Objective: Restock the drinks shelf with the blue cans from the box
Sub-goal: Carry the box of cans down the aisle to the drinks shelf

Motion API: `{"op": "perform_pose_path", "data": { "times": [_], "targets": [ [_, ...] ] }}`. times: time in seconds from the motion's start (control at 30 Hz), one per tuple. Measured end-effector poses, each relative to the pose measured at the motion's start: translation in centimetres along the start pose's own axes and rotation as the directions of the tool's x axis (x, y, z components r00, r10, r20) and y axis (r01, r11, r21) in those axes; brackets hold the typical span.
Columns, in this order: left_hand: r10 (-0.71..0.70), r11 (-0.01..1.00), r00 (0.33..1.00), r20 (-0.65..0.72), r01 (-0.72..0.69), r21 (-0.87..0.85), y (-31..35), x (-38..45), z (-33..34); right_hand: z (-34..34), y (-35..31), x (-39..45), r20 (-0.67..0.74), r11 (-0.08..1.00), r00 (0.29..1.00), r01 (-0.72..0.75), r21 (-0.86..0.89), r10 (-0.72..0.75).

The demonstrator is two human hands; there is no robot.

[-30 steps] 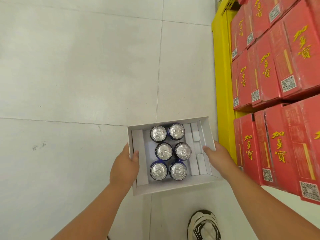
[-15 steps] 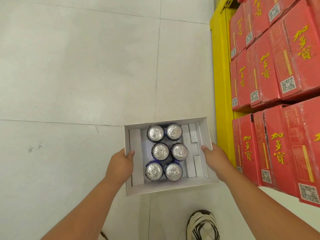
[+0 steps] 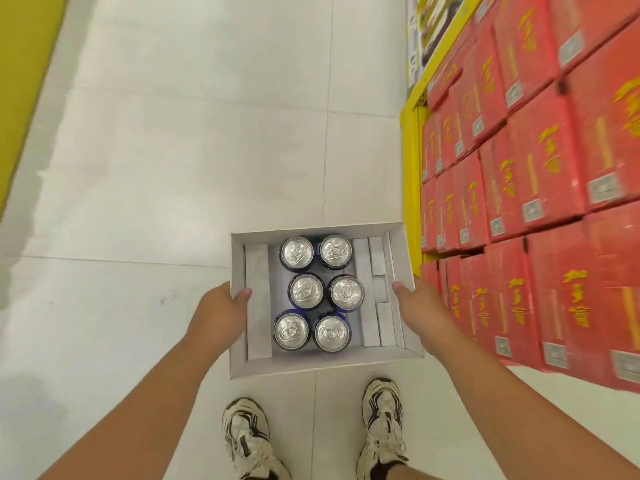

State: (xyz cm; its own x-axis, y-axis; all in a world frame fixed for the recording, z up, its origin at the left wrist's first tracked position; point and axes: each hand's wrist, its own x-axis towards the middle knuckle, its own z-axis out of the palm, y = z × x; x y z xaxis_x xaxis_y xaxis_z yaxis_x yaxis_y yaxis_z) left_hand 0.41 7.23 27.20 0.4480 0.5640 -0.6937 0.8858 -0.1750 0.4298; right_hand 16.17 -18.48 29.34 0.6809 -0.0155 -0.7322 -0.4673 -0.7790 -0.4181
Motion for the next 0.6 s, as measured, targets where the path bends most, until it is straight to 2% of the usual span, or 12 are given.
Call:
{"op": "perform_pose_path", "data": {
  "times": [0.33,0.6],
  "targets": [
    [0.102,0.994,0.994,0.026,-0.101,-0.032,13.0,-15.5,-23.8,-13.2,-18.8,-23.2,-0.030,1.000,0.999,0.018,0.017,-0.018],
    [0.170,0.983,0.985,-0.014,-0.170,-0.066,20.3,-19.5,-36.6,-17.2,-29.0,-30.2,-0.090,0.992,0.991,0.101,0.072,-0.094]
  ]
}}
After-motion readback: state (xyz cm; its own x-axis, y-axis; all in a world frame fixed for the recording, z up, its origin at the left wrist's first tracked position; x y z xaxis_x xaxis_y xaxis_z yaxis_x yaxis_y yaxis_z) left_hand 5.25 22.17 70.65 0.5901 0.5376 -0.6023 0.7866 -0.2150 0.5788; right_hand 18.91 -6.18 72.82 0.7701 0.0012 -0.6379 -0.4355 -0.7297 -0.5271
